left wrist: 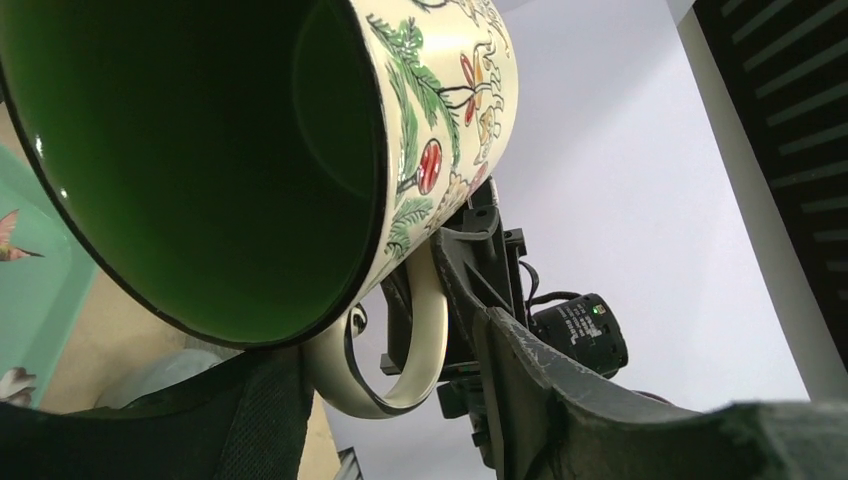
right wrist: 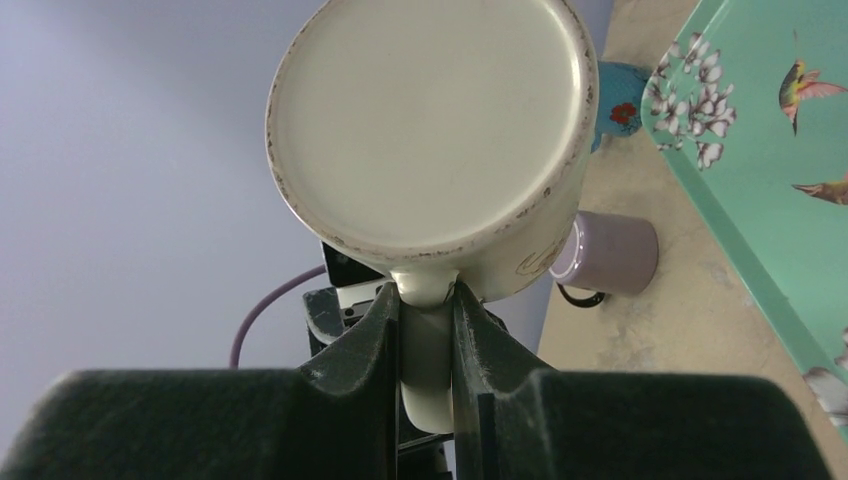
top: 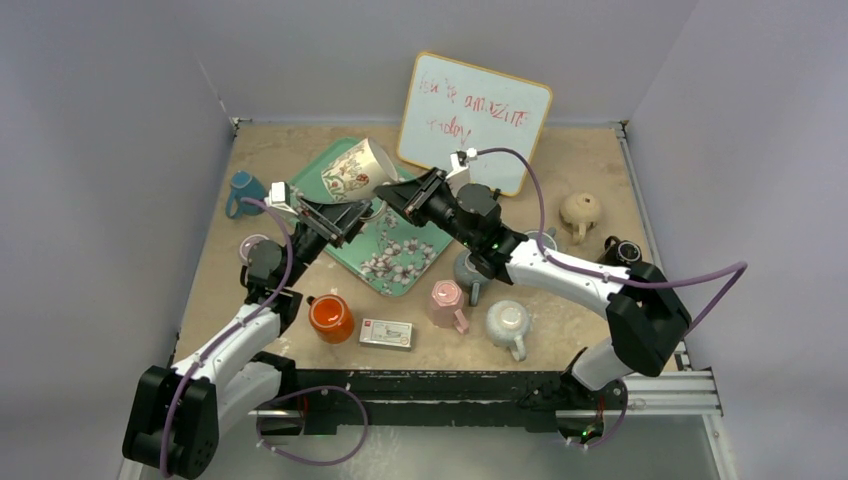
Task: Turn the mug right side up
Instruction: Turn over the cup at the center of the board.
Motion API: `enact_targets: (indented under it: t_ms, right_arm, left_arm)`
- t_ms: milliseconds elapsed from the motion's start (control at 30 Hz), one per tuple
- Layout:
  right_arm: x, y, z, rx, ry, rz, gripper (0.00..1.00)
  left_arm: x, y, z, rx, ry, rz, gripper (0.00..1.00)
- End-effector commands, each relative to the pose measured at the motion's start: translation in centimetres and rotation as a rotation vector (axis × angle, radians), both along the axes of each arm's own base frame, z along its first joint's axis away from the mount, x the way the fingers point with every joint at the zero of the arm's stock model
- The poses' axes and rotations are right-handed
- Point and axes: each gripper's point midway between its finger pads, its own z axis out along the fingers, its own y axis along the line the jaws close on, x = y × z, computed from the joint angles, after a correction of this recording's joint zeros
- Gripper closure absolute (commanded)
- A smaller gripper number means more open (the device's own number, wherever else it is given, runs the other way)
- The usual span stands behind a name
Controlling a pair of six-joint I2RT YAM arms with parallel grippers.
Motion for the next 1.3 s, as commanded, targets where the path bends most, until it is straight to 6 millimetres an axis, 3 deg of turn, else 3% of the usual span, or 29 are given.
enact_targets:
  t_ms: [0, 300, 533, 700, 767, 933, 1000, 1100, 1267]
  right_arm:
    - [-2.9, -0.1, 8.0, 0.224, -0.192, 0.101, 1.0]
    - [-6.1, -0.1, 5.4, 0.172, -0.136, 0.245, 1.0]
    - [-6.8, -0.1, 3.2, 0.127, -0.131, 0.276, 1.0]
    - [-7.1, 0.0, 1.3, 0.078, -0.114, 0.295, 1.0]
    - [-6.9, -0.4, 0.8, 0.062, -0.105, 0.272, 1.0]
    - [-6.4, -1.9, 0.0, -0.026, -0.142, 0.199, 1.0]
    - [-6.2, -2.6, -0.2, -0.071, -0.156, 0.172, 0.93]
    - [-6.2, -3.6, -0.7, -0.134, -0.172, 0.14, 0.72]
    - [-6.9, -5.2, -0.3, -0.178, -0.22, 0.111, 0.45]
  left_arm:
    - [-0.5, 0.4, 4.0, -0.052, -0.119, 0.013, 0.45]
    - [-1.8, 0.4, 5.8, -0.086, -0.173, -0.021, 0.56]
    - [-2.1, 0.3, 6.2, -0.087, -0.191, -0.034, 0.6]
    - [-2.2, 0.0, 5.7, -0.086, -0.18, -0.059, 0.94]
    - [-2.2, 0.0, 5.3, -0.077, -0.167, -0.057, 1.0]
    - [-1.8, 0.1, 4.3, -0.011, -0.137, -0.021, 1.0]
    - [-1.7, 0.2, 4.1, 0.032, -0.135, 0.003, 1.0]
    - [-1.5, 0.7, 4.0, 0.096, -0.136, 0.049, 1.0]
    - [-0.4, 1.1, 4.1, 0.238, -0.141, 0.112, 1.0]
